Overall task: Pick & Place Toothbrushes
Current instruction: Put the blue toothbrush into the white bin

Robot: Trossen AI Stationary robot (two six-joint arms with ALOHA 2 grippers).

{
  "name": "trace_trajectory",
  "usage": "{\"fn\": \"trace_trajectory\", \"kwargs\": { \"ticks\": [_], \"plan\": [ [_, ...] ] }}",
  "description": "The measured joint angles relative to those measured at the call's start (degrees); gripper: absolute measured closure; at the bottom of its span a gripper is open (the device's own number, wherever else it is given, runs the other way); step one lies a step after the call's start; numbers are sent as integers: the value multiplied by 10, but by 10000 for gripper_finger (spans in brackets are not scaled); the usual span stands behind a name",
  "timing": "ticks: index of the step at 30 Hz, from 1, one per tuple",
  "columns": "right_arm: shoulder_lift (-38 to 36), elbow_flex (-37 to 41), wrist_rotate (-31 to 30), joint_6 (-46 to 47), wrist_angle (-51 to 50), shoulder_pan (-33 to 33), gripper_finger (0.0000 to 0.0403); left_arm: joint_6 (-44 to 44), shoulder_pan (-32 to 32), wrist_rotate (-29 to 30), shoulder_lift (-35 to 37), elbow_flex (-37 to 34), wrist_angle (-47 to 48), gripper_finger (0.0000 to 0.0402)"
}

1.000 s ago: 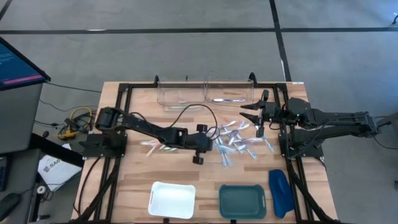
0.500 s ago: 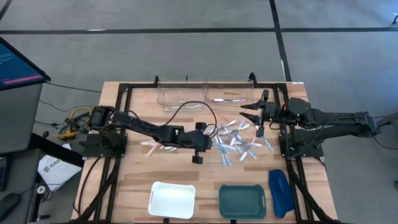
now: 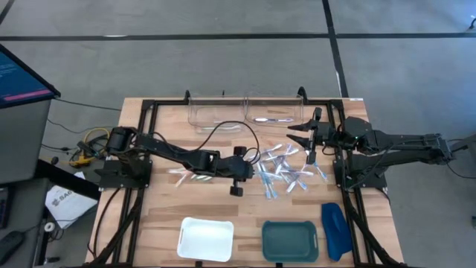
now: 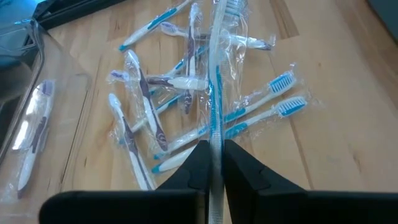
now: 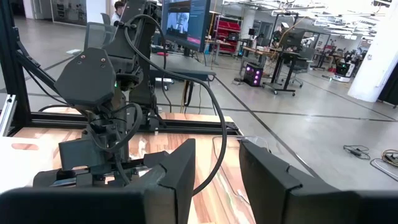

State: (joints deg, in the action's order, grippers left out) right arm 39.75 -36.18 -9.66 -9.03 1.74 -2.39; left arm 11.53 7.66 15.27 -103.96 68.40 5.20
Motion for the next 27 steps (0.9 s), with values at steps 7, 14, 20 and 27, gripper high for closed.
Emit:
{"fn": "trace_trajectory", "kwargs": {
  "ticks": [7,14,20,27],
  "plan": [
    [0,0,0,0,0,0,284,0,0,0,0,0,0,386],
    [0,0,0,0,0,0,284,-7,0,-2,1,1,6,386],
    [0,0,0,0,-1,0,285,-53,14,-13,7,1,75,386],
    [0,0,0,0,2,0,285,-102,50,-36,33,1,114,386]
  ]
}}
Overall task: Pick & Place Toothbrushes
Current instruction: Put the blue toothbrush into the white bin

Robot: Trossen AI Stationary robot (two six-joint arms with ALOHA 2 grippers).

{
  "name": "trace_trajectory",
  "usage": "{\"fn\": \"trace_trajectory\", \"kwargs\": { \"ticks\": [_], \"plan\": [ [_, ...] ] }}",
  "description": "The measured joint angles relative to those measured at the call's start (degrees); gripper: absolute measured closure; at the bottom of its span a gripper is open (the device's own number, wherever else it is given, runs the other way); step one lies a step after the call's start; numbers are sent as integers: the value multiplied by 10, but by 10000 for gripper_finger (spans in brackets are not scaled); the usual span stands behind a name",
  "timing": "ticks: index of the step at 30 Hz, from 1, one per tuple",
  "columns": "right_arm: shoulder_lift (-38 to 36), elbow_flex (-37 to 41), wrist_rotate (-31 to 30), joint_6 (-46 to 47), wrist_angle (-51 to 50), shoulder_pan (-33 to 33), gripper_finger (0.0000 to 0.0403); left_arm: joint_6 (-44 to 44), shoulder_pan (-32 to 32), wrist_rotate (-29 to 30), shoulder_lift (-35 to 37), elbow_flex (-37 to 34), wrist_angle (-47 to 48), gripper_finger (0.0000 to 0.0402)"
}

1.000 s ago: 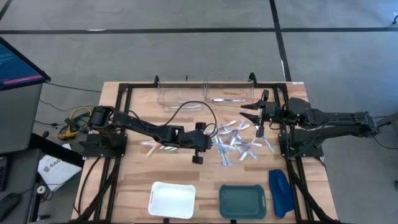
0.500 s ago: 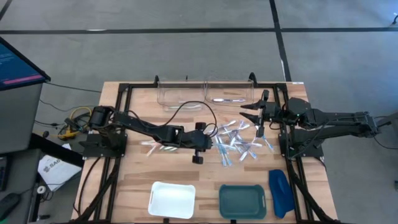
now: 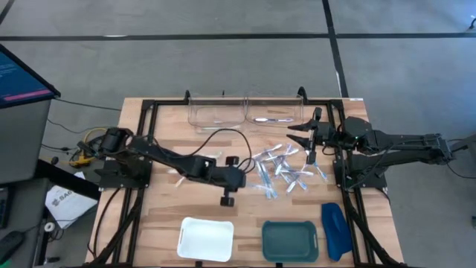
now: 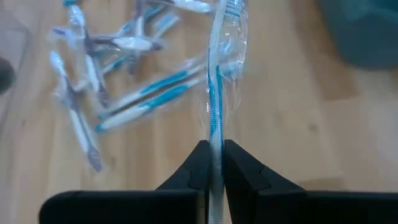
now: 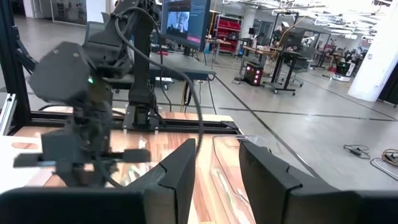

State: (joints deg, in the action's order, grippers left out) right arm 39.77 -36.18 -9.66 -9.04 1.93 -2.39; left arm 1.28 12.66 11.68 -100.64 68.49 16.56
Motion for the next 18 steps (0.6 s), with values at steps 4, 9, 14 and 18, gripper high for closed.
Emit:
{"fn": "trace_trajectory", "kwargs": {
  "ticks": [4,9,14,18],
  "plan": [
    [0,0,0,-10,9,0,285,-44,23,-2,34,0,36,386],
    [0,0,0,-39,18,0,285,-92,63,-2,87,-7,58,386],
    [0,0,0,-66,41,0,285,-177,109,-3,147,-51,60,386],
    [3,0,0,-77,72,0,285,-252,153,6,186,-104,29,386]
  ]
}}
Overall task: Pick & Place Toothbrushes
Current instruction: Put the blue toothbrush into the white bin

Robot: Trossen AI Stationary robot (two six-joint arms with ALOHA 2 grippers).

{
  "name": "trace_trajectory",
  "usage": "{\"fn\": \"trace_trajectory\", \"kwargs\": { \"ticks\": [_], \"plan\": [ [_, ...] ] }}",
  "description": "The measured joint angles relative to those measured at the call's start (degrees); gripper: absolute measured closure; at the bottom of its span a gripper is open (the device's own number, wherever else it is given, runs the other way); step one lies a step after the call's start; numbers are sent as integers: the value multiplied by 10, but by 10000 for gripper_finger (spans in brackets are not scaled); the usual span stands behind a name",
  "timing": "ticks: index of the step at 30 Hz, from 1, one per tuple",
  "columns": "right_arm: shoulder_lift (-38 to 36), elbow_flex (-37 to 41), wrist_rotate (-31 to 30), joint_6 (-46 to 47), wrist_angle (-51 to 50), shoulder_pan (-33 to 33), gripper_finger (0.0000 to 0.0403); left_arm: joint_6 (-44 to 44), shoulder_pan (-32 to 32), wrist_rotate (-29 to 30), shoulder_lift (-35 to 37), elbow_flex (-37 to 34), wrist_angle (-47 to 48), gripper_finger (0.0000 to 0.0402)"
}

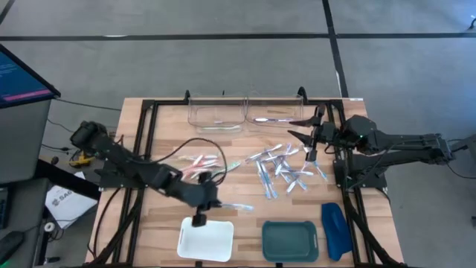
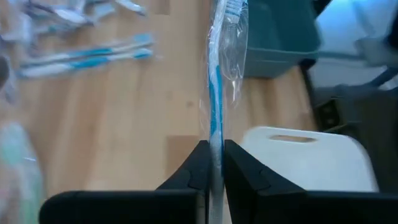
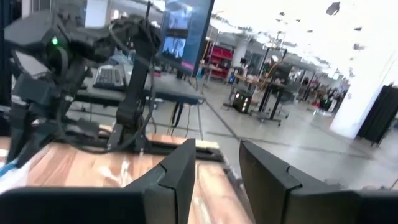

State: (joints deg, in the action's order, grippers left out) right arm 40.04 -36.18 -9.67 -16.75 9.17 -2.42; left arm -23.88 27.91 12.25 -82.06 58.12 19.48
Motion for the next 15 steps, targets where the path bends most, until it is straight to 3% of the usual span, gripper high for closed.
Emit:
{"fn": "trace_trajectory", "kwargs": {
  "ticks": [6,15],
  "plan": [
    [19,0,0,-17,45,-4,285,-50,70,-1,24,-83,-123,386],
    [86,0,0,-18,135,-22,285,-138,134,4,5,-136,-230,386]
  ]
}}
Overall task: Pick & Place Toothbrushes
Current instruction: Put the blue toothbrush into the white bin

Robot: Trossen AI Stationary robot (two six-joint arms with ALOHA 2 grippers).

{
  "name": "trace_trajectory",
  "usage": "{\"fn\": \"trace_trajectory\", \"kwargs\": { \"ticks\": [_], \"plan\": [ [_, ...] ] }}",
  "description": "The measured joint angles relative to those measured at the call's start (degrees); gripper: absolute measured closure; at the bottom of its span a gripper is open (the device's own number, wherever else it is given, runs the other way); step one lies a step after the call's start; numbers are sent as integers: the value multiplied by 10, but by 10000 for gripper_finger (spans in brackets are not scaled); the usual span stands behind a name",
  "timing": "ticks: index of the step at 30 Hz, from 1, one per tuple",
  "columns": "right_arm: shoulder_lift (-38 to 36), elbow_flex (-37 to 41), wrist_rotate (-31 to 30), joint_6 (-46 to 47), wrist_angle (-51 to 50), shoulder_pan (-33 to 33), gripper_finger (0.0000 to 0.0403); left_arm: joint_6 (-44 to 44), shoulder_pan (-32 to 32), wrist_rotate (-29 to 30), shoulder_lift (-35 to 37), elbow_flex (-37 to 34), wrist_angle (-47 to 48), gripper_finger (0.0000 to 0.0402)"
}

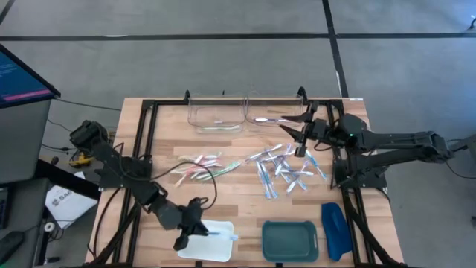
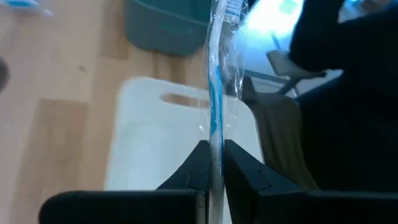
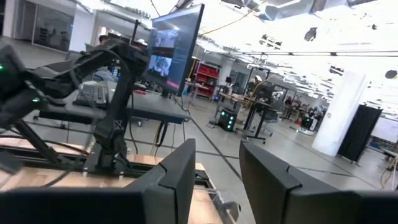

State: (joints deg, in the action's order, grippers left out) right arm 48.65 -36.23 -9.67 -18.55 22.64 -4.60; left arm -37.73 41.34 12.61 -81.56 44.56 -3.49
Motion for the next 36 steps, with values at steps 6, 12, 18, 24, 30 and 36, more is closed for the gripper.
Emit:
{"fn": "trace_trajectory", "kwargs": {
  "ticks": [6,12,18,24,30,36],
  "plan": [
    [40,-9,0,1,15,-8,285,26,14,-3,-40,-14,1,386],
    [52,-9,0,52,25,-6,285,32,3,-10,-69,-14,1,383],
    [45,-9,0,90,12,3,285,32,12,-12,-74,-14,12,387],
    [45,-9,1,90,9,22,285,60,18,-24,-63,-13,34,387],
    [45,-9,1,90,9,27,285,70,12,-38,-61,-13,66,387],
    [45,-9,1,90,-1,27,284,75,6,-38,-61,-13,65,387]
  ]
}}
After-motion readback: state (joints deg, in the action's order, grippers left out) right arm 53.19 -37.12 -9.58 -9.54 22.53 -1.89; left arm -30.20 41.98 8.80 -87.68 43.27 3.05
